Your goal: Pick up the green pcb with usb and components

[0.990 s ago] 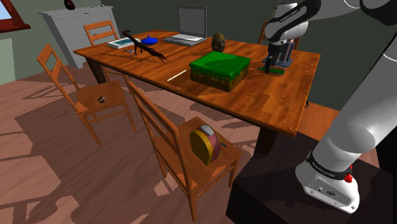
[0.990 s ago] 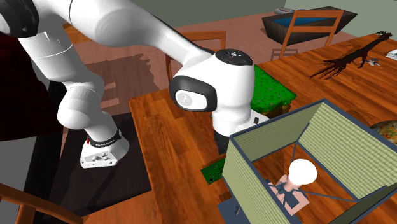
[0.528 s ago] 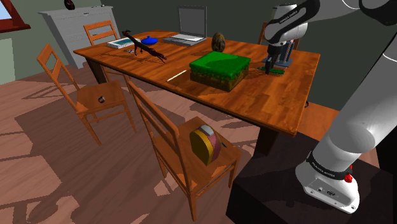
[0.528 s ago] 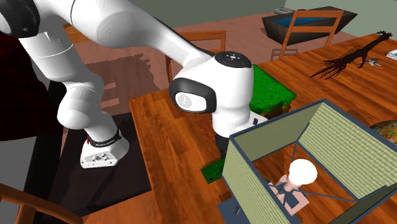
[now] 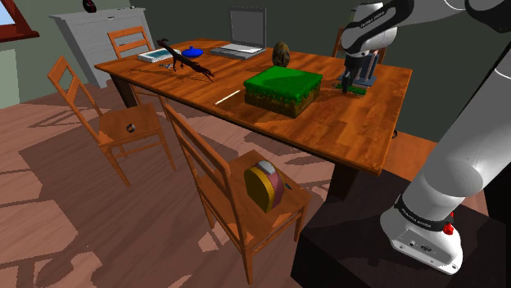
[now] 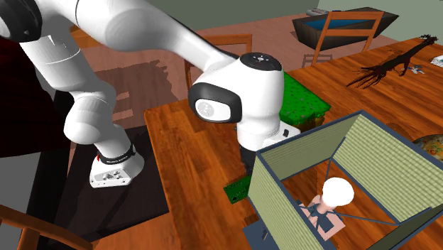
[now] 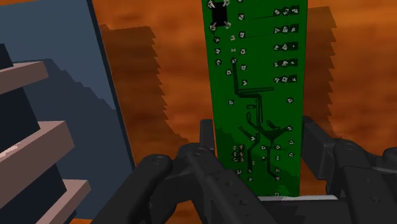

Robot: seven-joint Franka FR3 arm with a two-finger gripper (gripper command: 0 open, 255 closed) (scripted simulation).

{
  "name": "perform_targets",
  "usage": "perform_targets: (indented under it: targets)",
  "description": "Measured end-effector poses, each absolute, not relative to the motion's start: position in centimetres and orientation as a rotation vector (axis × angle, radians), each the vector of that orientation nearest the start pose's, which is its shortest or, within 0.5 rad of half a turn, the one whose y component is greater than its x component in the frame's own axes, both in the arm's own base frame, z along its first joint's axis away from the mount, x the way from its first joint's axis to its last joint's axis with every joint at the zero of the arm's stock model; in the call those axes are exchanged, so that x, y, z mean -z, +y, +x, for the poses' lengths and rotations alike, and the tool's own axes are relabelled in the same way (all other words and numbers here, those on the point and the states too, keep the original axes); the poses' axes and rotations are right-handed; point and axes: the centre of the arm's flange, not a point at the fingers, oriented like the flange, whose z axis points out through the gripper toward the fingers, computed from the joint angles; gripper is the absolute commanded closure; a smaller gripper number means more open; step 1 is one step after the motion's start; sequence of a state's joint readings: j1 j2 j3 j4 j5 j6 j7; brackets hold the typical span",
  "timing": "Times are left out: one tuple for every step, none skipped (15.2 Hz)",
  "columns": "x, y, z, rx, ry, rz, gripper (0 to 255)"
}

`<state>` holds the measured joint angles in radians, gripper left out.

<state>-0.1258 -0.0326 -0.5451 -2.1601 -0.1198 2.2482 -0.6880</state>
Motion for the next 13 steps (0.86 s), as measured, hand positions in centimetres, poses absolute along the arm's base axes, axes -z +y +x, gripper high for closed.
perform_targets:
  targets:
    - [-42.6,-34.2,42.2,0.065,-0.141,-3.274,255]
    - [-43.1,-34.2,42.1,0.065,-0.141,-3.274,255]
    - [-43.6,-34.2,42.0,0.065,-0.141,-3.274,255]
    - [-44.2,-34.1,42.1,0.065,-0.141,-3.274,255]
    - [-44.7,-34.2,42.1,0.065,-0.141,-3.274,255]
    - [-45.2,-34.3,42.1,0.065,-0.141,-3.274,255]
    - [-45.7,-34.3,42.1,0.065,-0.141,-3.274,255]
    - [-46.3,-34.3,42.0,0.065,-0.141,-3.274,255]
    - [-46.8,-34.2,42.0,0.065,-0.141,-3.274,255]
    - [-47.3,-34.2,42.1,0.065,-0.141,-3.274,255]
    - [-47.9,-34.1,42.1,0.065,-0.141,-3.274,255]
    - [-48.4,-34.3,42.1,0.065,-0.141,-3.274,255]
    - [-48.8,-34.2,42.1,0.065,-0.14,-3.274,255]
